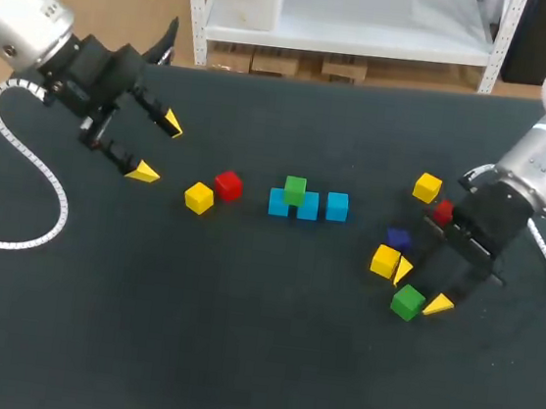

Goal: Place the blue cubes, place green cubes on the blue cubes, place the yellow cubes on the green cubes, then place the red cubes on the yellow cubes, and place purple cube on the red cubes.

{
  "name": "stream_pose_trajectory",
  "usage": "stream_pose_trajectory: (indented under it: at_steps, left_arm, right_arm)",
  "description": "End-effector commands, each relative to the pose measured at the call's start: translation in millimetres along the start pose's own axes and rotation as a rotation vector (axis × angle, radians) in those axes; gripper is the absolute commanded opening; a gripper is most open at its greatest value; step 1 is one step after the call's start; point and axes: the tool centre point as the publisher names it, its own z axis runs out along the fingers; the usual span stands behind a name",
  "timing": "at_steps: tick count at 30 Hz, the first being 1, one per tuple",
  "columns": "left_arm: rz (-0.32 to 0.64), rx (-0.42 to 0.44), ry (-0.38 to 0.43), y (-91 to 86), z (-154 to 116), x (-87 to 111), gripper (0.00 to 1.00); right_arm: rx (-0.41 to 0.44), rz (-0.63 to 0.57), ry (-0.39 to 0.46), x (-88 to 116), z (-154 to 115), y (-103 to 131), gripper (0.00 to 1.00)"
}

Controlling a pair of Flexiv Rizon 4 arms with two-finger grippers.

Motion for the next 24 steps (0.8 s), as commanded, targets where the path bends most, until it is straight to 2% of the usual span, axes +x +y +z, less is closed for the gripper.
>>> stream_pose_trajectory:
  at_steps: [1,3,5,6,10,12,16,19,24]
  left_arm:
    - [0.001,0.002,0.000,0.9,0.2,0.6,1.00]
    - [0.001,0.002,0.000,0.9,0.2,0.6,1.00]
    - [0.001,0.002,0.000,0.9,0.2,0.6,1.00]
    - [0.001,0.002,0.000,0.9,0.2,0.6,1.00]
    - [0.001,0.002,0.000,0.9,0.2,0.6,1.00]
    - [0.001,0.002,0.000,0.9,0.2,0.6,1.00]
    - [0.001,0.002,0.000,0.9,0.2,0.6,1.00]
    - [0.001,0.002,0.000,0.9,0.2,0.6,1.00]
    - [0.001,0.002,0.000,0.9,0.2,0.6,1.00]
  right_arm:
    - [-0.007,-0.002,0.003,-0.3,0.2,-1.8,0.51]
    - [-0.009,-0.002,0.003,-0.8,0.3,-1.7,0.38]
    - [-0.013,-0.002,0.006,-1.5,-0.3,-0.9,0.10]
    - [-0.013,0.001,0.009,-1.8,-1.2,-0.1,0.00]
    - [0.006,0.029,0.020,-6.8,-8.9,4.5,0.00]
    - [0.046,0.083,0.014,-11.5,-15.4,6.5,0.00]
    - [0.191,0.205,-0.043,-22.4,-33.7,4.4,0.00]
    - [0.333,0.291,-0.091,-30.1,-46.5,-3.3,0.00]
    - [0.504,0.337,-0.061,-40.6,-61.4,-21.4,0.00]
